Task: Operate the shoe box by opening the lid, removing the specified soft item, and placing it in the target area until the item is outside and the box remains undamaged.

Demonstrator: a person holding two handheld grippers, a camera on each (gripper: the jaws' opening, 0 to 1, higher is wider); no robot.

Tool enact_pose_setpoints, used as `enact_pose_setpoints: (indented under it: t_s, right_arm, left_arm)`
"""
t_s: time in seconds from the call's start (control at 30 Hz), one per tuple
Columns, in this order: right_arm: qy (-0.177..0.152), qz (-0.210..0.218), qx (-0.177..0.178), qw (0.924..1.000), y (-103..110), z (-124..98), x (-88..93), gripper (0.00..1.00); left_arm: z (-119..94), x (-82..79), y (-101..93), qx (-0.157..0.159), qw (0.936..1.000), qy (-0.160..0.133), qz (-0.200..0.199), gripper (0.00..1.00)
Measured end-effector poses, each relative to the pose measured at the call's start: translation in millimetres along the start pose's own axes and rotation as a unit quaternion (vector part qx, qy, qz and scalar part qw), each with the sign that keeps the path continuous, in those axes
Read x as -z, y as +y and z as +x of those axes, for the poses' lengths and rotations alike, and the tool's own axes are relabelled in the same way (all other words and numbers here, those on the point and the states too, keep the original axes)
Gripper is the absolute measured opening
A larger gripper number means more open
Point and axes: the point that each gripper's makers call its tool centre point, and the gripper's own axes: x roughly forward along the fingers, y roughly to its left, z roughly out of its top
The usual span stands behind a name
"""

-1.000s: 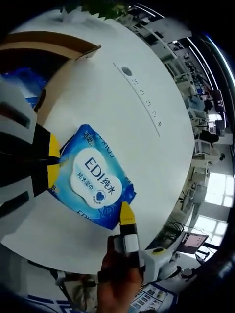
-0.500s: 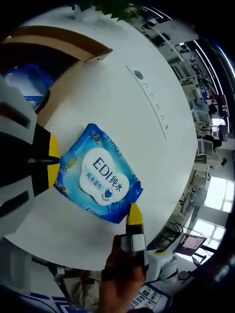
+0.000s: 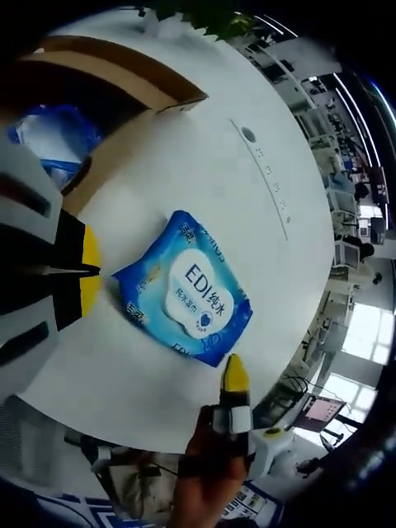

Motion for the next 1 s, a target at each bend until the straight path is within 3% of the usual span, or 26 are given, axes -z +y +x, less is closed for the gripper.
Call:
enact_pose_setpoints:
  t_s: [0.17,0.27,0.5,0.83,1.0]
  right_arm:
    - [-0.002,-0.001,-0.002,1.0,3,-9,2.4,0.03]
    - [-0.005,-0.002,-0.003,1.0,6,-15,3.1,0.03]
    - [-0.002,-0.01,-0.017,0.9998,21,-19,13.4,0.03]
    - [0.008,-0.019,-0.031,0.9993,43,-22,31.4,0.05]
    - [0.015,-0.03,-0.044,0.9985,57,-22,37.9,0.08]
  left_arm:
    - [-6,10.4,-0.7,0.002,1.0,-0.003,-0.006,0.0]
    - [-11,8.8,-6.4,0.02,0.9992,-0.024,-0.023,0.0]
    - [-26,10.9,-14.1,0.035,0.997,-0.067,-0.016,0.0]
    - [-57,9.7,-1.7,0.043,0.9887,-0.133,-0.055,0.06]
    - [-72,14.9,10.1,0.037,0.9853,-0.152,-0.069,0.08]
